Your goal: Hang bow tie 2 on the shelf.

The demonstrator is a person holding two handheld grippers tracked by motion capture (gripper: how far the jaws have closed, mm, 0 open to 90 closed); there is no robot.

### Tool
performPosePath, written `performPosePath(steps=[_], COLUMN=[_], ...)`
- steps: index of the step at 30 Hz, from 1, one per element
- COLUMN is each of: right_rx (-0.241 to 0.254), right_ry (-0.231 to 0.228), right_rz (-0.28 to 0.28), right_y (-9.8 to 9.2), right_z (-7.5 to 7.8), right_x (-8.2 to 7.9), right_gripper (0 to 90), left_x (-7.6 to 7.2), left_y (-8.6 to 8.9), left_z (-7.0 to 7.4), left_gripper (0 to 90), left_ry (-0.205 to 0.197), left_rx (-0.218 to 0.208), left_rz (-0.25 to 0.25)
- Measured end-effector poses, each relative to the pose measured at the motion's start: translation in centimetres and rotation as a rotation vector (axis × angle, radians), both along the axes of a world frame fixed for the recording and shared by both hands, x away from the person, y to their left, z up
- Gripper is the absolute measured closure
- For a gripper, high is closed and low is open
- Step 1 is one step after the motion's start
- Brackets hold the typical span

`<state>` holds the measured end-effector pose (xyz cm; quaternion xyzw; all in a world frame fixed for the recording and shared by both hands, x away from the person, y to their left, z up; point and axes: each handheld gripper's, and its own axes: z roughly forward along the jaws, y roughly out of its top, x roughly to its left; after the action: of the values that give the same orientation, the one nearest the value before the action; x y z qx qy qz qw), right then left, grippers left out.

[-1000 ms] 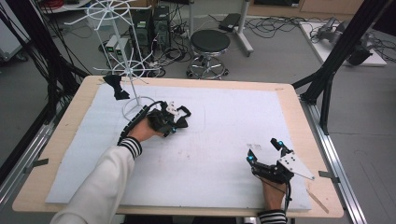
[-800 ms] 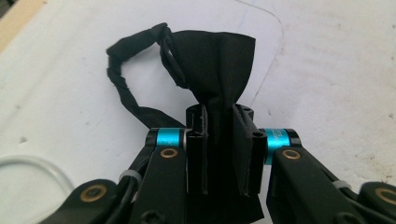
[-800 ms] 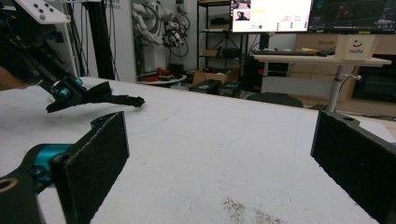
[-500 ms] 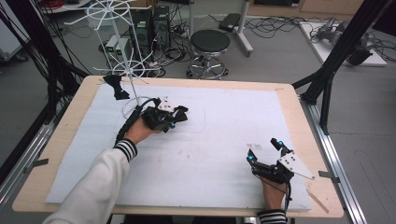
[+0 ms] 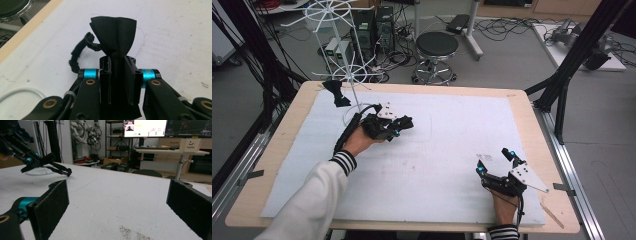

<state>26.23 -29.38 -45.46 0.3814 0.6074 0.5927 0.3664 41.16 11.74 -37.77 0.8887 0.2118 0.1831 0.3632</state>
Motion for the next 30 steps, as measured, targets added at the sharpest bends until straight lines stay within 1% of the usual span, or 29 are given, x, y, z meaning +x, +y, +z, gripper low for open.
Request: performPosePath(steps=[2, 3, 4, 5, 7, 11, 12, 14, 17, 19, 21, 24, 27, 28, 29, 30], right_rx=[-0.002, 0.0, 0.001, 0.001, 0.0, -0.001, -0.002, 0.0, -0.001, -0.003, -0.002, -0.004, -0.004, -0.004, -0.004, -0.004], right_ry=[0.0, 0.0, 0.0, 0.0, 0.0, 0.001, 0.0, 0.0, 0.0, 0.0, 0.0, -0.002, -0.002, -0.002, -0.002, -0.002], right_rz=[0.001, 0.0, 0.0, -0.001, -0.001, -0.002, 0.0, -0.002, -0.001, -0.001, -0.001, -0.001, -0.002, -0.003, -0.002, -0.002], right_y=[0.0, 0.0, 0.0, 0.0, 0.0, 0.0, 0.0, 0.0, 0.0, 0.0, 0.0, 0.0, 0.0, 0.0, 0.0, 0.0], right_z=[0.0, 0.0, 0.0, 0.0, 0.0, 0.0, 0.0, 0.0, 0.0, 0.0, 0.0, 0.0, 0.0, 0.0, 0.0, 0.0], right_x=[0.0, 0.0, 0.0, 0.0, 0.0, 0.0, 0.0, 0.0, 0.0, 0.0, 0.0, 0.0, 0.0, 0.0, 0.0, 0.0], right_gripper=[3.5, 3.5, 3.5, 3.5, 3.5, 3.5, 3.5, 3.5, 3.5, 3.5, 3.5, 3.5, 3.5, 3.5, 3.5, 3.5], left_x=[-0.2, -0.5, -0.5, -0.7, -1.1, -1.5, -1.6, -1.7, -2.1, -2.2, -2.5, -2.8, -3.1, -3.3, -3.5, -3.6], left_y=[0.3, 0.7, 0.7, 0.8, 1.2, 1.4, 1.6, 1.6, 1.9, 2.1, 2.5, 2.8, 3.3, 3.4, 3.7, 3.8], left_z=[0.5, 1.0, 1.0, 1.2, 1.8, 2.2, 2.3, 2.4, 2.8, 3.0, 3.5, 3.9, 4.4, 4.6, 5.0, 5.2], left_gripper=[76.4, 76.4, 76.4, 76.4, 76.4, 76.4, 76.4, 76.4, 76.4, 76.4, 76.4, 76.4, 76.4, 76.4, 76.3, 76.4], left_ry=[-0.008, -0.019, -0.019, -0.021, -0.035, -0.044, -0.046, -0.048, -0.058, -0.062, -0.069, -0.071, -0.083, -0.09, -0.101, -0.105], left_rx=[-0.026, -0.048, -0.048, -0.064, -0.088, -0.099, -0.112, -0.111, -0.142, -0.148, -0.185, -0.193, -0.205, -0.208, -0.224, -0.227], left_rz=[0.001, -0.005, -0.005, -0.001, -0.009, -0.012, -0.011, -0.012, -0.006, -0.003, 0.007, 0.014, 0.004, 0.003, 0.004, 0.006])
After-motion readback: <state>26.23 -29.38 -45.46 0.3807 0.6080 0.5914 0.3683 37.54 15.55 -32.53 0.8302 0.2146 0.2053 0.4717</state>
